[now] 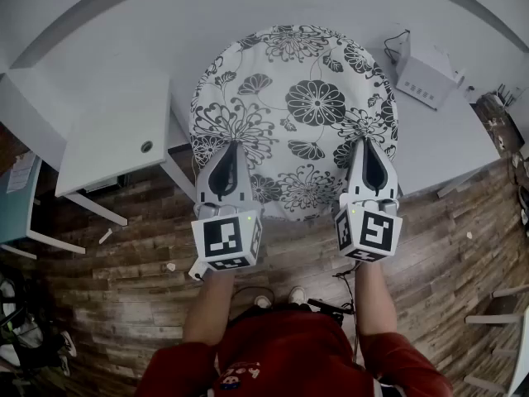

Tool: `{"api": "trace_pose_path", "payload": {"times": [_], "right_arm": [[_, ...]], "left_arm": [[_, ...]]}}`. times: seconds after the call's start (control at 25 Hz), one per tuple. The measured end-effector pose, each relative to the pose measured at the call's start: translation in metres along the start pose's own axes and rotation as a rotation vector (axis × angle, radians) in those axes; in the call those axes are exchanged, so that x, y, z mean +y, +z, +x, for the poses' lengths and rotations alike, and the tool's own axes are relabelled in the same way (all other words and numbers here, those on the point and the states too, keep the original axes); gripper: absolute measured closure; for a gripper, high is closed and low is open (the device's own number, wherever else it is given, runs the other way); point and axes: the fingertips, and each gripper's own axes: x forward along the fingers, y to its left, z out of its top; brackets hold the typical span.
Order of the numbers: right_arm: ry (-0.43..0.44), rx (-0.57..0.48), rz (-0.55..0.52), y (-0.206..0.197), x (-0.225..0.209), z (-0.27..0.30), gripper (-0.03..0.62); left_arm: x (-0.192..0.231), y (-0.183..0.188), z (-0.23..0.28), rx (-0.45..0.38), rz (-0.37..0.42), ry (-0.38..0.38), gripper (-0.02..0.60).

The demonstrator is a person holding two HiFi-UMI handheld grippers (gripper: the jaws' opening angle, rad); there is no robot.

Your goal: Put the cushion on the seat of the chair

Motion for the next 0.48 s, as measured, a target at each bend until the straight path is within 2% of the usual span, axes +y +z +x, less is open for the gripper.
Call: {"api": "trace_pose_path", "payload": {"times": [0.48], "right_arm": [[0.005,0.01,0.018,-0.0006,-0.0053,0.0016,0.566]], "left_arm": [[-0.0045,0.001,0.0013,0.0,0.003,0.014,0.554]]}}
